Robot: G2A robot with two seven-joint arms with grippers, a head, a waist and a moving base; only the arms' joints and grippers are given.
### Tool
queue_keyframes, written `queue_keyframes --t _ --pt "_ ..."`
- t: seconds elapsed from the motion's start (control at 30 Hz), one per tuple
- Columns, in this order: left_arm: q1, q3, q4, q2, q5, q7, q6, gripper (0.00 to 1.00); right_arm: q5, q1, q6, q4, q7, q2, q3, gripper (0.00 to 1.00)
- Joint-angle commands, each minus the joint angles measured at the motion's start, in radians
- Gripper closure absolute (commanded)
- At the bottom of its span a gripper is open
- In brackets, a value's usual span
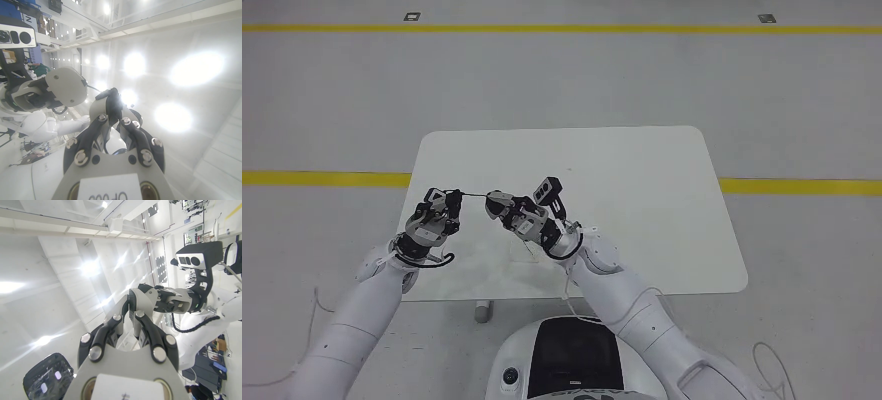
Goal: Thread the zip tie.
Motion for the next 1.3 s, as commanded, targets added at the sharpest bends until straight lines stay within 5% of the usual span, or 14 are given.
queue_keyframes --t 0.0,1.27 --pt "0.0 0.0 0.0 0.0 0.0 0.0 0.0 1.0 0.0 -0.001 0.001 0.0 -0.001 0.001 0.001 1.0" --pt "0.0 0.0 0.0 0.0 0.0 0.0 0.0 1.0 0.009 -0.007 0.006 0.028 -0.014 0.007 0.008 1.0"
